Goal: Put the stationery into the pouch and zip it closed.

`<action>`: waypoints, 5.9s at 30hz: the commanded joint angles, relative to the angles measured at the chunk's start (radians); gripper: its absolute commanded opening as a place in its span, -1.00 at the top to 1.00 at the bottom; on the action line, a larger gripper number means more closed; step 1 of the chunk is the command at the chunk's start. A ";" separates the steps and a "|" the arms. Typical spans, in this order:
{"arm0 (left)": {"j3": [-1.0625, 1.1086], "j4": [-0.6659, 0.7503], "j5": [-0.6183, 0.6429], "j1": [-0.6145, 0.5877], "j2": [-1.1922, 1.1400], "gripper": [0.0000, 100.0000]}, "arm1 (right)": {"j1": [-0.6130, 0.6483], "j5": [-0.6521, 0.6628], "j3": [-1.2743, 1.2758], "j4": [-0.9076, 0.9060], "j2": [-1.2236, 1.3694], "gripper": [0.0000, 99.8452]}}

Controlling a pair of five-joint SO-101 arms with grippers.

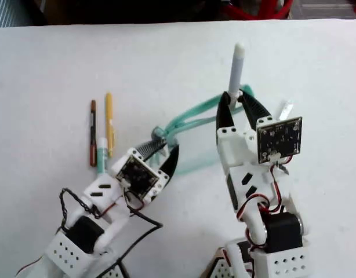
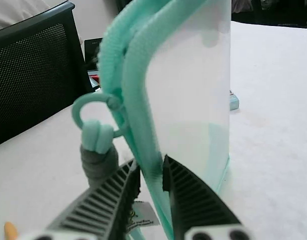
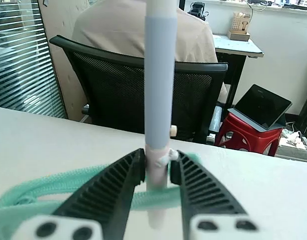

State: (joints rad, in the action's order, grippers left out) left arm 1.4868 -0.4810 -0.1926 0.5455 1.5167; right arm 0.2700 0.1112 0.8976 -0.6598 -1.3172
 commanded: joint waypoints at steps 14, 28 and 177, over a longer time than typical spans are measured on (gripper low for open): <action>-0.014 0.031 0.014 -0.015 0.008 0.81 | -0.005 0.008 -0.012 -0.001 -0.013 0.72; -0.014 0.029 0.014 -0.015 0.008 0.82 | -0.220 -0.003 -0.015 0.090 0.101 0.72; 0.048 0.084 0.012 -0.013 0.012 0.81 | -0.005 0.031 -0.371 0.107 0.472 0.96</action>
State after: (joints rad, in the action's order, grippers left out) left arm 1.5466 -0.4181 -0.1910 0.5409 1.5167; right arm 0.2532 0.1266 0.4542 -0.7073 -0.8278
